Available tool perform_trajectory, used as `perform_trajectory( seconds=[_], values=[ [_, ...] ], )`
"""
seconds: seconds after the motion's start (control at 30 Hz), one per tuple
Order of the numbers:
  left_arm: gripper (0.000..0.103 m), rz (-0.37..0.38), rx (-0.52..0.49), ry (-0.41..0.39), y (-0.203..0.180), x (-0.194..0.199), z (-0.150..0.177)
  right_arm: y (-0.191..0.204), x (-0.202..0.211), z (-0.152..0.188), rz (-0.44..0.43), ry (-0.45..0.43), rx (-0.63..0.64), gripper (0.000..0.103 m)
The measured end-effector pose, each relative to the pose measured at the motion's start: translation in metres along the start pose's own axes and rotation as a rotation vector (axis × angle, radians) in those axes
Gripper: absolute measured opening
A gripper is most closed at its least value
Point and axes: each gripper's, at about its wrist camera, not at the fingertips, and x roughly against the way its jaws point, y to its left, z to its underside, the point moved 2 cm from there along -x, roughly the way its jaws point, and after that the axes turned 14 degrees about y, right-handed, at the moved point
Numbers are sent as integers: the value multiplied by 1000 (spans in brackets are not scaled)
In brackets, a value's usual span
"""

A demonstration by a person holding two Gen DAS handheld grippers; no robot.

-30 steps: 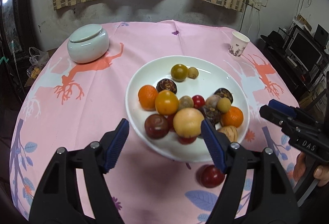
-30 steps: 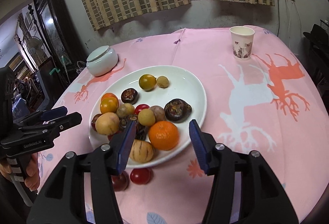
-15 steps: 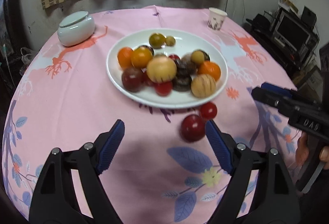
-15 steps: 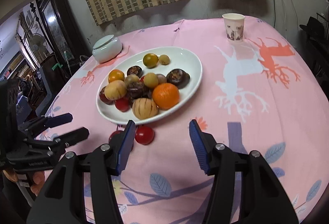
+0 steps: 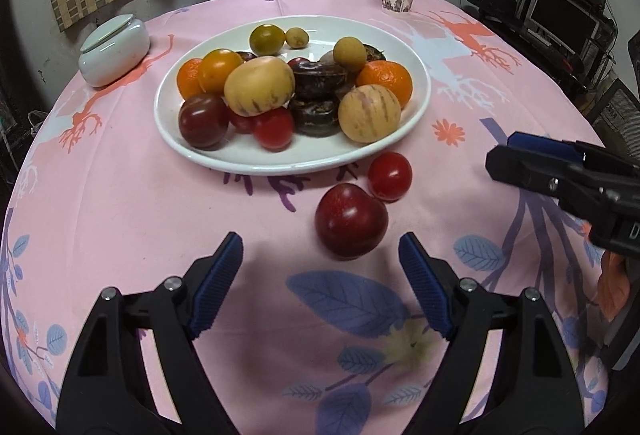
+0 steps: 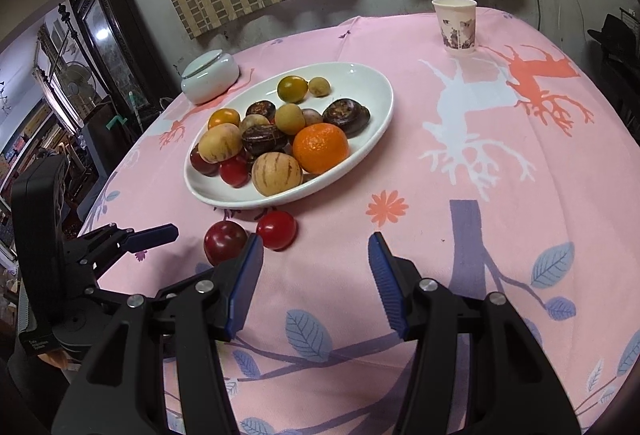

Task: Organize fruits
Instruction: 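Grasp a dark red tomato with the left tool while the right tool grasps a red cherry tomato, then carry the dark red tomato and cherry tomato onto the plate and open both tools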

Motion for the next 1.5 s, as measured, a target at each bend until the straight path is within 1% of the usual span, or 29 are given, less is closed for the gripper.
perform_trajectory(
  seconds=[0.1,0.2,0.23,0.3,0.33,0.43,0.5,0.7,0.83,0.9,0.93,1.03,1.13,1.2,1.3,1.33,1.37,1.4,1.5],
  values=[
    [82,6,-4,-7,-2,-3,-7,0,-3,1,4,15,4,56],
    [81,2,-16,-10,-6,-8,-12,1,-4,2,15,11,13,56],
    [76,9,-20,-7,-7,-10,-13,1,-4,2,18,11,15,56],
    [57,23,-29,6,-9,-15,-13,1,-4,2,17,10,17,56],
    [41,46,-34,18,-9,-19,-14,1,-4,2,18,12,17,55],
    [41,47,-13,11,-8,-20,-13,1,-7,2,23,19,16,55],
    [41,38,-24,13,-9,-19,-11,2,-9,2,27,25,20,55],
    [41,44,-29,13,-1,-4,3,10,-12,3,51,27,53,55],
    [41,47,-13,-1,13,9,14,21,-18,3,71,51,83,56],
    [41,50,-3,-1,21,12,20,32,-24,2,52,83,121,56],
    [41,50,1,0,25,12,22,36,-27,1,57,92,134,56],
    [41,46,26,10,38,10,26,48,-39,-5,107,101,171,56],
    [41,55,54,8,50,9,29,55,-53,-14,109,127,180,55],
    [41,66,75,8,58,7,30,57,-64,-19,142,148,172,55],
    [41,71,96,17,66,4,30,56,-71,-24,151,150,162,55],
    [41,76,102,18,68,3,30,56,-72,-25,155,144,161,53],
    [41,83,108,20,70,2,30,55,-73,-26,146,150,162,39],
    [41,87,112,26,72,1,30,55,-75,-26,144,163,165,32],
    [41,99,125,30,76,-2,30,55,-73,-24,150,148,168,32]
  ],
)
